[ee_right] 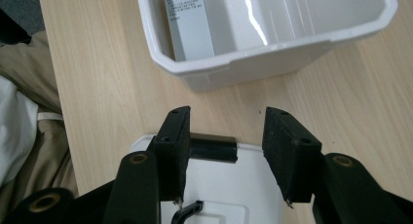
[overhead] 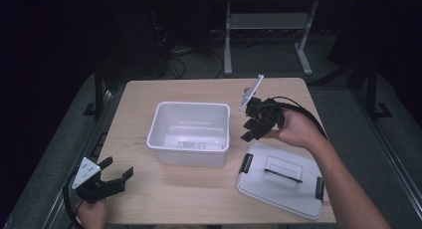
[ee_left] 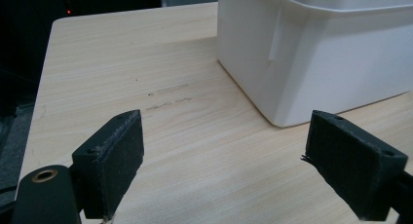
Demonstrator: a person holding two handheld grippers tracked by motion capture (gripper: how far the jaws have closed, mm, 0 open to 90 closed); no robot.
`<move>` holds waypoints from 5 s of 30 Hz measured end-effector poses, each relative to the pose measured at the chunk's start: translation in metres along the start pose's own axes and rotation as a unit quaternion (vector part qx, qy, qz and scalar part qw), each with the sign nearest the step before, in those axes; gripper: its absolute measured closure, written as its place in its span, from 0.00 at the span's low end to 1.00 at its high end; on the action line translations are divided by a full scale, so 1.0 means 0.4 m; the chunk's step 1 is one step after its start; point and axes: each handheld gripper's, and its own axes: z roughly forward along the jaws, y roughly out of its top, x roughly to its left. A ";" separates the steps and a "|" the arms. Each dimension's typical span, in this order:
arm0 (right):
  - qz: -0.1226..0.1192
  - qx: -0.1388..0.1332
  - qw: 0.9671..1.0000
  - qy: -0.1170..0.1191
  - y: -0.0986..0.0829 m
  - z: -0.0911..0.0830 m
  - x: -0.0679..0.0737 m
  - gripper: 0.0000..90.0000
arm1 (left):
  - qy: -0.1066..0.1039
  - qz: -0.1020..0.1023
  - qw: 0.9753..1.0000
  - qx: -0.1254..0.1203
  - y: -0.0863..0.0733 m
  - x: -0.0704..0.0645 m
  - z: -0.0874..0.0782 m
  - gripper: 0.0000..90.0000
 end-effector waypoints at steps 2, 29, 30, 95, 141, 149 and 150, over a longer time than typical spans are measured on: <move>0.006 -0.001 1.000 0.000 -0.015 -0.003 -0.001 0.59 | 0.001 0.000 1.000 0.000 0.000 -0.001 0.001 0.15; 0.053 -0.019 0.998 -0.013 -0.199 -0.024 0.004 0.57 | 0.004 0.003 1.000 0.002 0.000 -0.004 0.002 0.15; 0.052 -0.020 0.998 -0.013 -0.204 -0.023 0.005 0.57 | 0.003 0.004 1.000 0.002 0.000 -0.004 0.002 0.15; 0.070 -0.005 0.998 -0.003 -0.387 0.091 0.078 0.54 | 0.005 0.006 1.000 0.002 0.002 -0.007 0.006 0.15; 0.071 0.009 0.997 -0.005 -0.386 0.103 0.049 0.93 | 0.005 0.004 1.000 0.002 0.002 -0.003 0.005 0.15; 0.071 0.011 0.997 -0.003 -0.387 0.101 0.045 0.94 | 0.005 0.004 1.000 0.000 0.003 -0.003 0.005 0.15; 0.071 0.011 0.997 -0.002 -0.387 0.101 0.044 0.94 | 0.005 0.003 1.000 -0.001 0.003 -0.003 0.005 0.15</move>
